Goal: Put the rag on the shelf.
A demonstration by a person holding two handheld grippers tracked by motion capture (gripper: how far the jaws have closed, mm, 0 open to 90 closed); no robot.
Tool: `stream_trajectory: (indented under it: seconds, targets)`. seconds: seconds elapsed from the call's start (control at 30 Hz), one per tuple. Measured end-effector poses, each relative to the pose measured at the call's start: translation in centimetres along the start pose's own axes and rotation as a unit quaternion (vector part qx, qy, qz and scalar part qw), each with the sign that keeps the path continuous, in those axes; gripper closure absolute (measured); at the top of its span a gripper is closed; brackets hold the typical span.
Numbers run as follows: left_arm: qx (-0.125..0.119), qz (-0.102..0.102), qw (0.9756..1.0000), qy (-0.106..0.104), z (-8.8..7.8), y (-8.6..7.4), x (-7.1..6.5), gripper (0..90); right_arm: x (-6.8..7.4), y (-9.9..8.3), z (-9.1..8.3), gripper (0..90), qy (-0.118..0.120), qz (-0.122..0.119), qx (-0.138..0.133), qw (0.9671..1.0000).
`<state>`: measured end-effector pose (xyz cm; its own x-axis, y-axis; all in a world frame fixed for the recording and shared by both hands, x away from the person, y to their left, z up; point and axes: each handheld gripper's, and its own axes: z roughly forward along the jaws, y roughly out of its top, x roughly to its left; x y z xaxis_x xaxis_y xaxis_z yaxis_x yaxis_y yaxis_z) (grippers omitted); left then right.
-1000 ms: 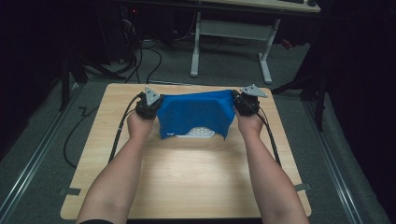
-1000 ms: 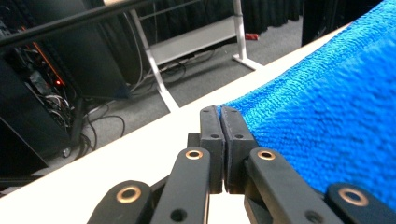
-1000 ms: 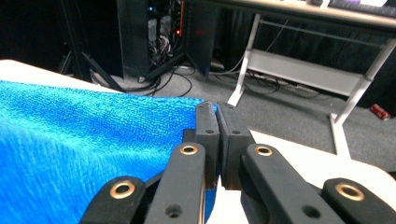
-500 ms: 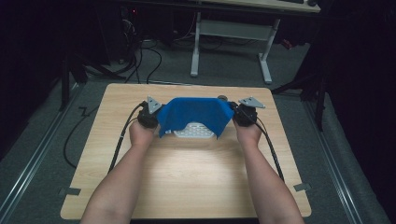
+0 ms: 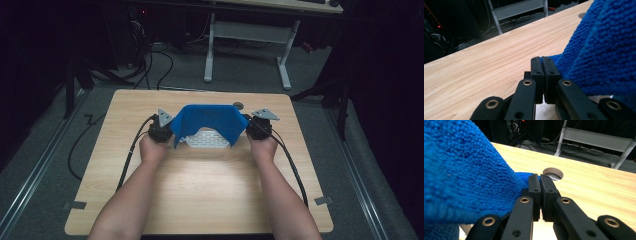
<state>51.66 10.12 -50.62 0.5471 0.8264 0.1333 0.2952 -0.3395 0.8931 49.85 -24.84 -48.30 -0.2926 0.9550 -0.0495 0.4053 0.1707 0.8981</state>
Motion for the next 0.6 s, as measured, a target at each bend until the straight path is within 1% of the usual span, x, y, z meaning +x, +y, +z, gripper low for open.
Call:
stream_trajectory:
  seconds: [0.2,0.27,0.37,0.4,0.5,0.57,0.6]
  targets:
    - [0.001,-0.002,1.0000,-0.001,-0.05,0.00,-0.07,88.3,0.13,-0.09,0.04,88.1,-0.002,-0.005,0.004,1.0000]
    - [-0.003,-0.009,1.0000,-0.003,-0.13,-0.12,-0.02,88.0,0.17,-0.10,0.08,87.8,-0.002,-0.006,0.004,1.0000]
    - [-0.004,-0.013,0.9999,-0.004,-0.18,-0.18,0.04,87.0,0.18,-0.07,0.10,86.6,-0.001,-0.005,0.005,1.0000]
    - [-0.005,-0.017,0.9998,-0.005,-0.24,-0.15,0.09,86.1,0.11,0.01,0.12,83.4,-0.001,-0.003,0.006,1.0000]
    - [-0.007,-0.016,0.9998,-0.001,-0.30,-0.06,0.12,79.6,0.00,0.13,0.06,80.9,-0.002,0.000,0.006,1.0000]
    - [-0.009,-0.022,0.9997,0.002,-0.38,0.01,0.26,78.3,-0.16,0.25,-0.06,78.9,-0.003,0.002,0.005,1.0000]
    - [-0.010,-0.026,0.9996,0.003,-0.51,0.10,0.41,74.6,-0.32,0.40,-0.19,76.5,-0.003,0.005,0.004,1.0000]
